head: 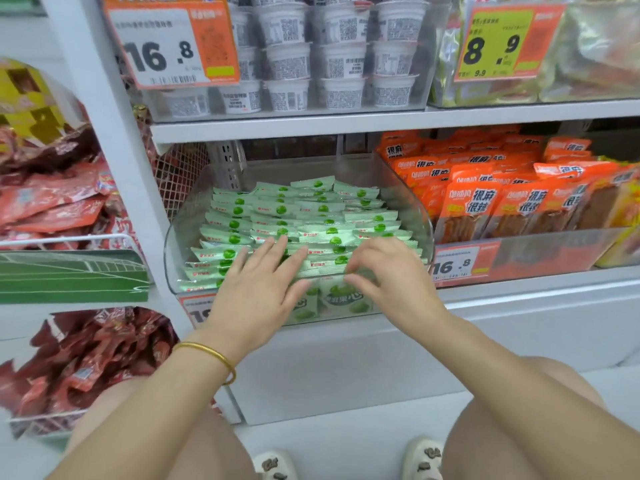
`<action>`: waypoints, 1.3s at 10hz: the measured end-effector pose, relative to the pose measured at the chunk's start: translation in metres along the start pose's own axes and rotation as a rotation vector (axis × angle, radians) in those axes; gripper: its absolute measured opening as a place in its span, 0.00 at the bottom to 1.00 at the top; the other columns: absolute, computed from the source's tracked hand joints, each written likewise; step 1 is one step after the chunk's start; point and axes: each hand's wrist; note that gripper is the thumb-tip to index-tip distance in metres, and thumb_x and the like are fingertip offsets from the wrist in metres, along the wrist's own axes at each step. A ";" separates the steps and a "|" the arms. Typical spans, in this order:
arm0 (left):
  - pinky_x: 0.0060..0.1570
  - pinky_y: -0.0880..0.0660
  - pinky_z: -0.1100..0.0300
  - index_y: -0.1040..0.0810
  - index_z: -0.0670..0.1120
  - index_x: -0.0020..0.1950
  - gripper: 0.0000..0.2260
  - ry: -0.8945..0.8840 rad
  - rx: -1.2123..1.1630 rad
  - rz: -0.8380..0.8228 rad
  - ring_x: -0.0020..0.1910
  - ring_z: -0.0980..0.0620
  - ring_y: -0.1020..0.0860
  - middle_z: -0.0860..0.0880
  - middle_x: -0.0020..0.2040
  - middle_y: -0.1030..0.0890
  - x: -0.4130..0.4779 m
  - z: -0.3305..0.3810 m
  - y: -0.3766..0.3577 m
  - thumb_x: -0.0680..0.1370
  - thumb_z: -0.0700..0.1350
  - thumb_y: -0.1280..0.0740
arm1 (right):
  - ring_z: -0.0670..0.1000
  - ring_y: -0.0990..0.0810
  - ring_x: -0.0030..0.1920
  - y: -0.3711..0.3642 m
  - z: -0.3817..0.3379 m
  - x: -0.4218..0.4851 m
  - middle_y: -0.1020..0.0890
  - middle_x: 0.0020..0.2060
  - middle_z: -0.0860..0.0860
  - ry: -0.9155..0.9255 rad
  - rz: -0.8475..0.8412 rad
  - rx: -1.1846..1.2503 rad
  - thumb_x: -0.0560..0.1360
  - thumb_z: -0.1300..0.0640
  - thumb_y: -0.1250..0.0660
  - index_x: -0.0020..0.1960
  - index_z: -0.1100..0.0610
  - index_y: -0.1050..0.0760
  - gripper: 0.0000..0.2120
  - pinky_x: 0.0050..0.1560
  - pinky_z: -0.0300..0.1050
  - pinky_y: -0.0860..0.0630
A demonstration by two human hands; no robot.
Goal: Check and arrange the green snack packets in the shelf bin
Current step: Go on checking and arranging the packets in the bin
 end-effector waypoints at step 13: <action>0.74 0.52 0.55 0.41 0.55 0.75 0.24 0.108 -0.435 0.289 0.76 0.55 0.49 0.53 0.77 0.45 0.011 -0.012 0.014 0.80 0.59 0.49 | 0.47 0.29 0.53 0.005 -0.003 0.023 0.24 0.44 0.45 -0.231 0.277 0.427 0.70 0.55 0.28 0.38 0.49 0.21 0.04 0.56 0.37 0.35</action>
Point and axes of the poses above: each hand's wrist, its own x-axis towards the middle knuckle, its own y-axis out of the back of the hand, z = x × y
